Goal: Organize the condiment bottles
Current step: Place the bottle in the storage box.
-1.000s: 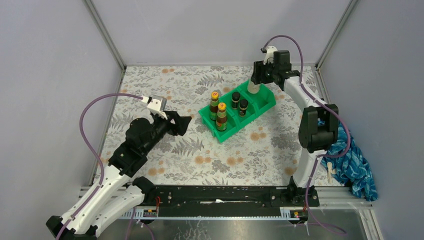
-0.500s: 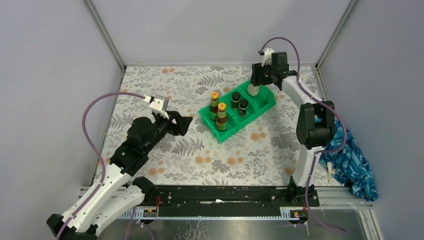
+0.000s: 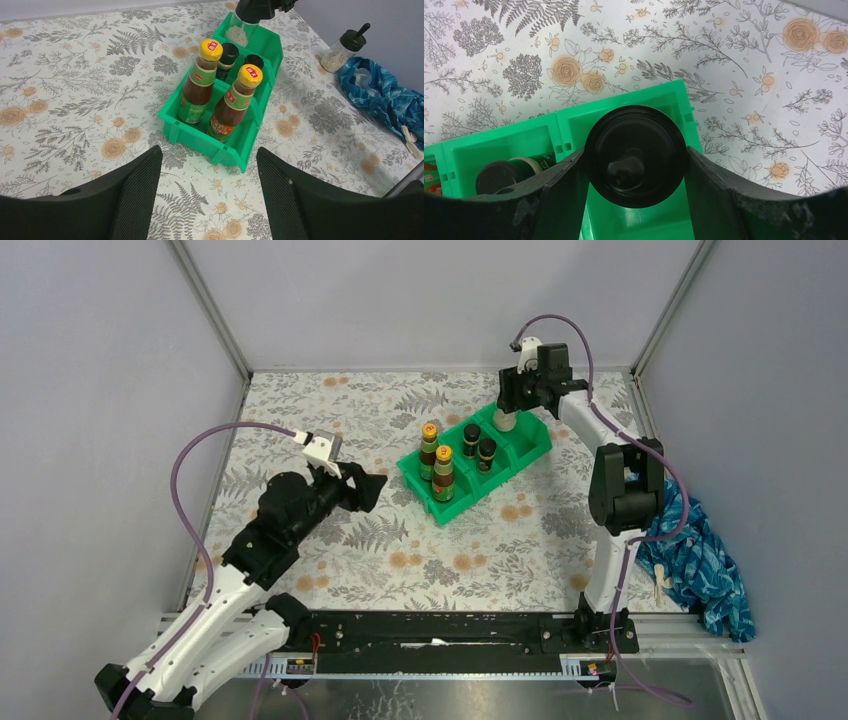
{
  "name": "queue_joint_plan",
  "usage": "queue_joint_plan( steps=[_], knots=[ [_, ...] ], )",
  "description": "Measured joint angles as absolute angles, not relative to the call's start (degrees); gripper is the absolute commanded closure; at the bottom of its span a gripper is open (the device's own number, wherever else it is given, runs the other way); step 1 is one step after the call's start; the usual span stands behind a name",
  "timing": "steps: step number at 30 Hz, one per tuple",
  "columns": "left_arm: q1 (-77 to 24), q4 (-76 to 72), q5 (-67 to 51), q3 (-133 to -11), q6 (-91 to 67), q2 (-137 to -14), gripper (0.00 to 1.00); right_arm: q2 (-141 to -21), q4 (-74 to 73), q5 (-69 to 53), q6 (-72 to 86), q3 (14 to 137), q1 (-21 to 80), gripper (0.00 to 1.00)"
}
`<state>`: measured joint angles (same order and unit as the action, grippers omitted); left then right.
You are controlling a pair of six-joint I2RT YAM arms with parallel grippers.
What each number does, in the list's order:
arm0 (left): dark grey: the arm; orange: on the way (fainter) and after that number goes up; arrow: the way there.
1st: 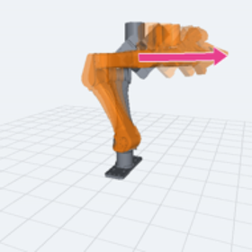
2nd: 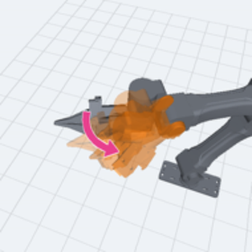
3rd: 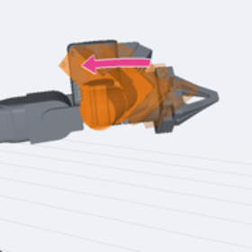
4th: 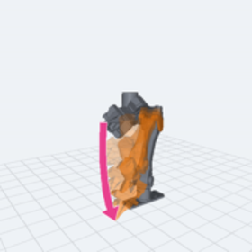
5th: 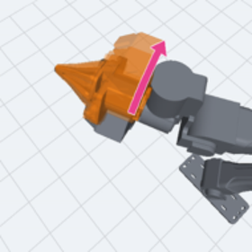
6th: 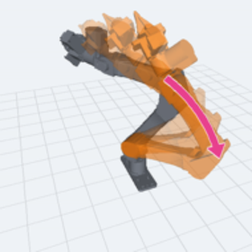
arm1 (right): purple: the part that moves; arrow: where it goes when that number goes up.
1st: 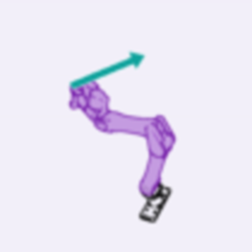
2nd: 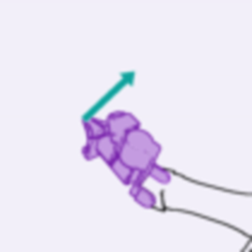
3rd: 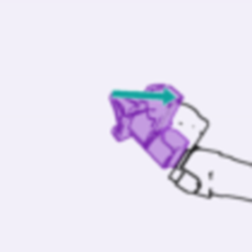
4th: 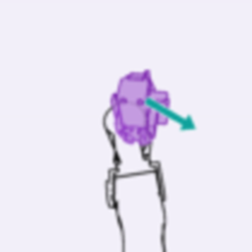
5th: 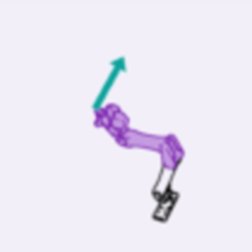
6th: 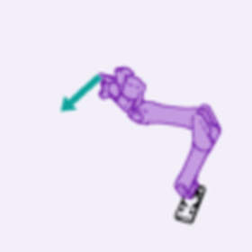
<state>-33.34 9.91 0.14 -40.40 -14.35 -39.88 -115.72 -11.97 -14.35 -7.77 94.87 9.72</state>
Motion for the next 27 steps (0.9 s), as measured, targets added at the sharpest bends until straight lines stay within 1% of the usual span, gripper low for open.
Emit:
queue_joint_plan(
  steps=[27],
  knots=[
    [-33.3,9.9,-1.2,-40.4,-13.9,-40.0,0.26,-117.7,-14.8,-12.5,-10.2,96.5,12.3,1.0]
  ],
)
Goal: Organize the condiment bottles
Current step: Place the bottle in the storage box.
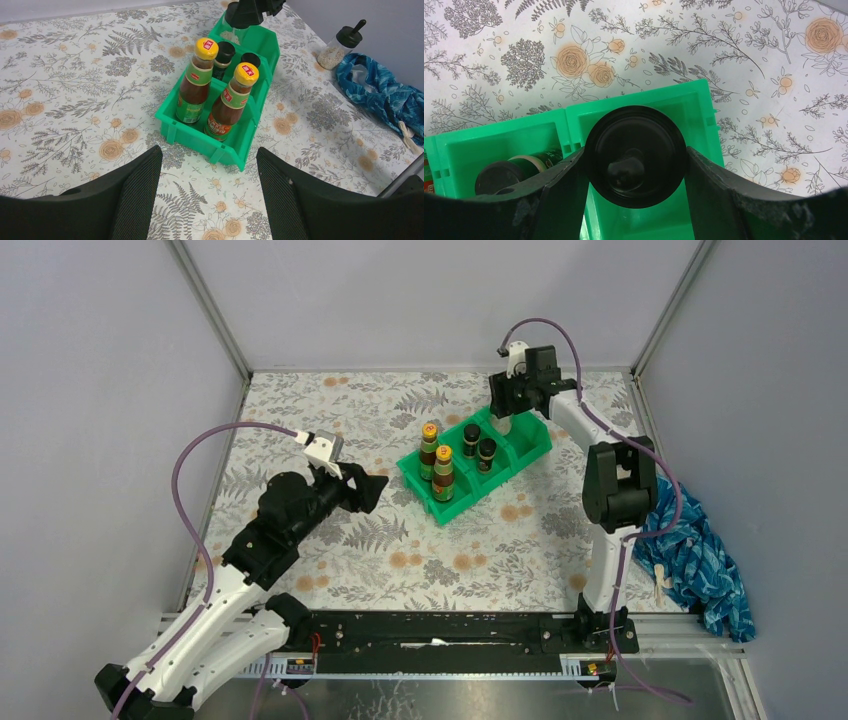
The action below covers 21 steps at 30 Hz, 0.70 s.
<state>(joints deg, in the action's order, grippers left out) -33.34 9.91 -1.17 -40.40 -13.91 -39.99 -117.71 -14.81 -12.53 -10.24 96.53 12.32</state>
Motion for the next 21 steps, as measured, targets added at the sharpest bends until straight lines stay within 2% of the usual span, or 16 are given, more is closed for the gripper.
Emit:
queue_joint_plan(
  steps=[21],
  knots=[
    [-33.3,9.9,-2.1,-40.4,-13.3,-40.6,0.25,-119.9,-14.9,-12.5,-10.5,97.0,12.8,1.0]
  ],
)
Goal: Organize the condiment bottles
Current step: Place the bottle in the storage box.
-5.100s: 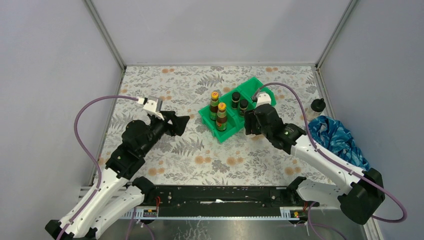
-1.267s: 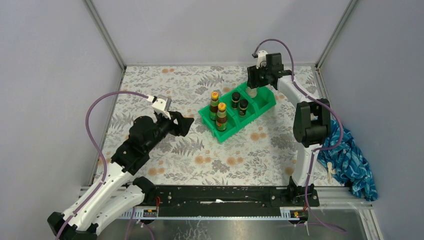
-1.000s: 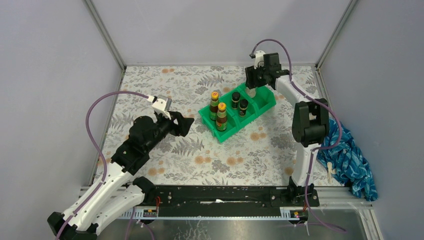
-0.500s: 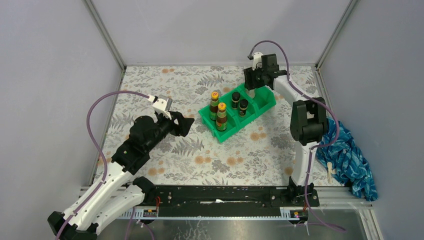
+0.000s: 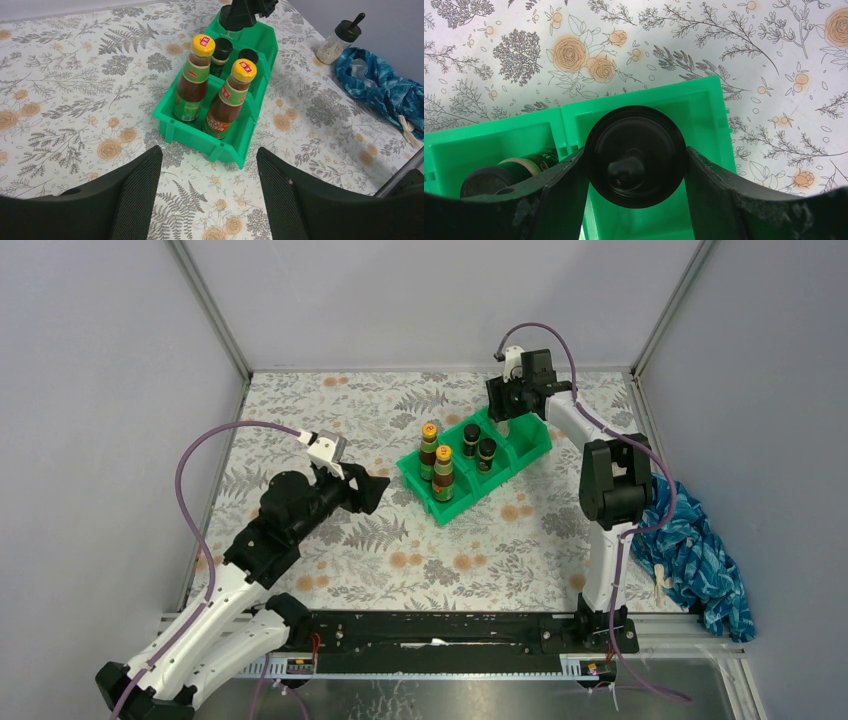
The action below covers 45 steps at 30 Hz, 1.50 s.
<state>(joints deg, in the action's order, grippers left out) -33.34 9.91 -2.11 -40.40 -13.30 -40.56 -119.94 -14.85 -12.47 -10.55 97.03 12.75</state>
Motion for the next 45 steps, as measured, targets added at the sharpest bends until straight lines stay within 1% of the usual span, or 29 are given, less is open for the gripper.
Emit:
queue_joint_plan(
  steps=[45],
  knots=[
    [-33.3,9.9,-3.6,-40.4,-13.2,-41.2,0.25,-120.1,-14.8,-11.4,-11.0,97.2,13.1,1.0]
  ],
)
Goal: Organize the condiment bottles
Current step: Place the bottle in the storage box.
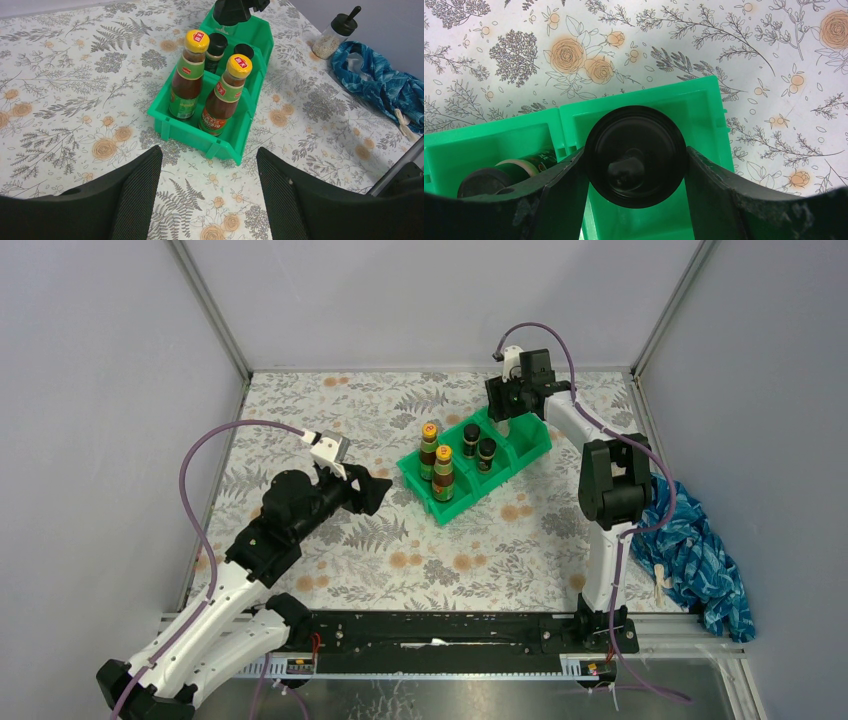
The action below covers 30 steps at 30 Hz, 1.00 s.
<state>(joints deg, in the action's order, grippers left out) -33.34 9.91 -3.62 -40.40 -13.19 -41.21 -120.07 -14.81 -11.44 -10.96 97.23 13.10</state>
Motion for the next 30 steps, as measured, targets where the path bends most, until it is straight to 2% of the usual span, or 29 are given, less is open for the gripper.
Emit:
queue_joint_plan(
  steps=[23,24,29,30],
  knots=[
    [-33.3,9.9,-3.7,-40.4,-13.1,-41.4,0.25,-120.1,-14.8,-11.0,-11.0,97.3,13.1,1.0],
    [-33.3,9.9,-3.7,-40.4,-13.1,-41.4,0.25,-120.2,-14.7,-11.0,-11.0,97.3,13.1,0.97],
    [-33.3,9.9,-4.1,-40.4,-13.1,-41.5,0.24,-120.2,-14.7,-11.0,-10.9,97.3,13.1,0.65],
    [-33.3,9.9,-4.1,-40.4,-13.1,-41.5,0.19,-120.2,-14.7,-11.0,-10.9,97.3,13.1,0.57]
  ],
)
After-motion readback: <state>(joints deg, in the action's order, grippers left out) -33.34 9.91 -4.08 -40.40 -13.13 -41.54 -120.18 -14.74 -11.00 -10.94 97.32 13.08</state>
